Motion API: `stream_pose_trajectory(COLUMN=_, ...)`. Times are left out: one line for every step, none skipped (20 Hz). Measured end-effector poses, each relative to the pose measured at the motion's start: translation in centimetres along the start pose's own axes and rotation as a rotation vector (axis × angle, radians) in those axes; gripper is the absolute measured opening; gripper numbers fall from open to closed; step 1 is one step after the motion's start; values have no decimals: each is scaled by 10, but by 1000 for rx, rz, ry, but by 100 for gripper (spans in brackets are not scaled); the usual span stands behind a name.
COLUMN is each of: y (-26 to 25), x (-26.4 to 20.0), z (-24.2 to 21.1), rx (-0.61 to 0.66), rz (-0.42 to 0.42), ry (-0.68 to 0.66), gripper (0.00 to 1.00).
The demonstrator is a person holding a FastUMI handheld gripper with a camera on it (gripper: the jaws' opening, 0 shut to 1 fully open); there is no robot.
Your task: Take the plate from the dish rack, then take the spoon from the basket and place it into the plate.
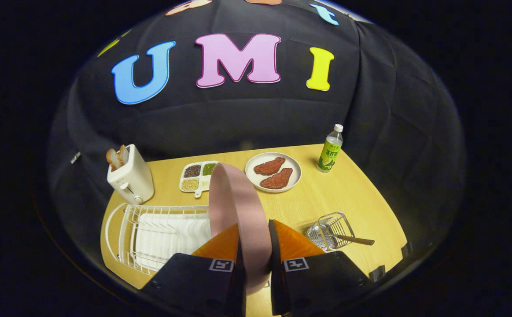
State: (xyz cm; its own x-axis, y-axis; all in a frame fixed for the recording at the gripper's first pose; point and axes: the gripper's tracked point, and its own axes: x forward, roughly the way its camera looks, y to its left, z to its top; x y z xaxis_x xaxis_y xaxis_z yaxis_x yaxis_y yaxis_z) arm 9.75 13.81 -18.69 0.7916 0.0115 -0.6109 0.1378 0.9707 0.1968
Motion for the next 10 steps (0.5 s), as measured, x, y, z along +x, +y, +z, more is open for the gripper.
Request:
stream_pose_trajectory(y=-1, x=-9, z=0, rx=25, rz=25, ry=3, gripper=26)
stream_pose_trajectory(y=-4, x=-18, z=-2, rx=48, rz=48, ry=11, gripper=26)
stream_pose_trajectory(y=-7, x=-27, z=-6, rx=68, rz=71, ry=24, gripper=26)
stream_pose_trajectory(y=-10, x=-36, z=-11, rx=87, rz=91, ry=39, gripper=26)
stream_pose_trajectory(y=-15, x=-45, z=-19, rx=104, rz=108, ry=60, gripper=26)
stream_pose_trajectory(y=-18, x=-55, z=-28, rx=121, rz=121, ry=82, gripper=26)
stream_pose_trajectory(y=-22, x=-64, z=-39, rx=135, rz=133, ry=103, gripper=26)
stream_pose_trajectory(y=-26, x=-72, z=-51, rx=146, rz=144, ry=127, gripper=26)
stream_pose_trajectory(y=-29, x=-81, z=-65, rx=159, rz=153, ry=155, gripper=26)
stream_pose_trajectory(y=-31, x=-88, z=-79, rx=176, rz=168, ry=183, gripper=26)
